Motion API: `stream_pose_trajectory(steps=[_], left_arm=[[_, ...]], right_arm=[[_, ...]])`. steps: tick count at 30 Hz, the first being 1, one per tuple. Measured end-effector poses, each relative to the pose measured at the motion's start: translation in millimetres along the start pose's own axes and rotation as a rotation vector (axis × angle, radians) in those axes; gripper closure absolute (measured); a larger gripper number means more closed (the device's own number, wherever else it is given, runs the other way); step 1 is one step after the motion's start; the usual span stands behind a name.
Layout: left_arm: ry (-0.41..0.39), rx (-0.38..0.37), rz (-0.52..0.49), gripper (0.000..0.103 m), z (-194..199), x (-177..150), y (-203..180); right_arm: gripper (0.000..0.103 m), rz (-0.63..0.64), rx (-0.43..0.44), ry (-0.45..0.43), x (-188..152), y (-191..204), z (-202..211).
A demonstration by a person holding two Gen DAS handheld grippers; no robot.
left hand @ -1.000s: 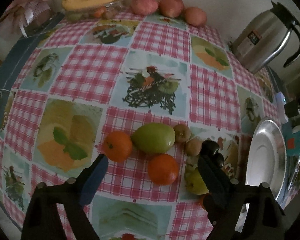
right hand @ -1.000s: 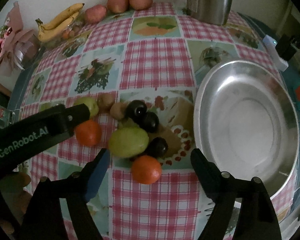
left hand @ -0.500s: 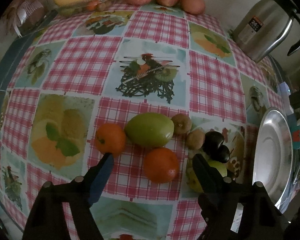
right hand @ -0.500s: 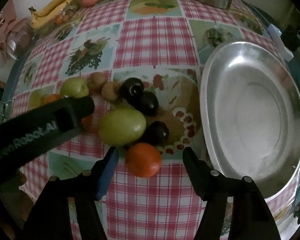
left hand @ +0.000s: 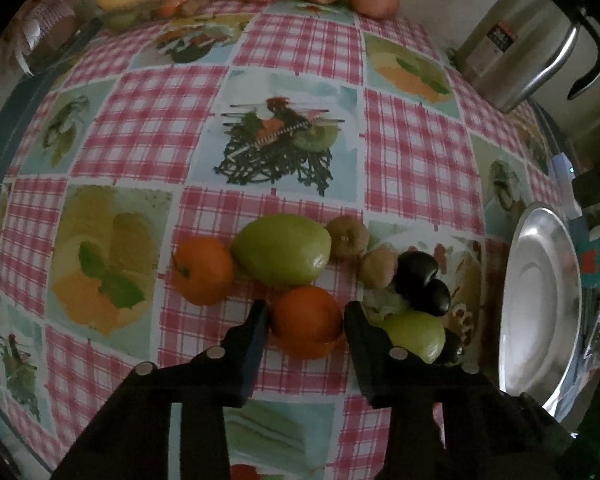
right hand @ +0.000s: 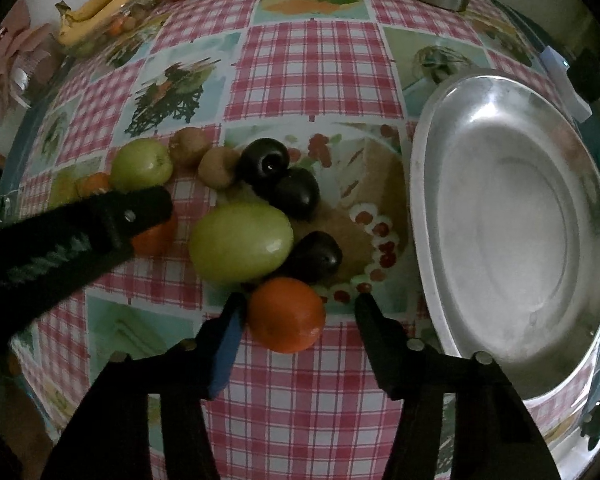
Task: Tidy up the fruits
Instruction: 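Lower the right tool onto an orange while the left tool grasps another orange, then carry the held oranges in both tools over the steel plate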
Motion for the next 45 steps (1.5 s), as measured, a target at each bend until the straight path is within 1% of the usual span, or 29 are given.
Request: stream_pose_trajectory(steps=[4,6,7,10,14,18,29,33,38,42,45], left_arm=[[-0.003,0.001,-0.003,0.062,1,-1,0],[-0.005,-0.001,-0.002,0.063,0,0,0],[-0.005,-0.001,-0.002,0.063,0,0,0],[-0.006,-0.002,-0.001,0.064,1,0,-1],[-0.01,-0.037,0.011,0.064,5,-1,-1],[-0.027,-0.049,0.009,0.064,12,2,-2],[-0.126,-0.107,0.0,0.064,50,13,-13],[-0.141,-0.114,-0.005,0.064,55,13,-17],[-0.138,-0.122,-0.015,0.064,54,12,-24],[-0.132,-0.133,-0.043,0.064,52,9,-36],[-0.123,-0.139,-0.082,0.064,49,5,-53]], right_arm=[[0.058,-0.001,0.018,0.002,-2,3,3],[0.064,0.0,0.033,0.003,-1,5,3],[0.065,0.001,0.038,0.005,-1,5,5],[0.065,0.002,0.039,0.008,1,7,6],[0.065,-0.005,0.048,0.009,2,6,8],[0.065,-0.013,0.064,-0.003,3,-1,13],[0.065,-0.069,0.108,-0.107,12,-17,53],[0.065,-0.096,0.098,-0.133,12,-26,63],[0.065,-0.133,0.078,-0.129,13,-40,59],[0.065,-0.195,0.041,-0.124,12,-67,57],[0.065,-0.261,0.002,-0.111,11,-91,52]])
Point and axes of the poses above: each gripper's, at about its wrist camera, not at the fingertips, and z roughly against the way its jaws point, y to its left, x to its top, the point moved 3 cm from there along -z, roughly the way its jaws point, and after that the axes turned 14 degrees about -x, right-handed, at the moved point
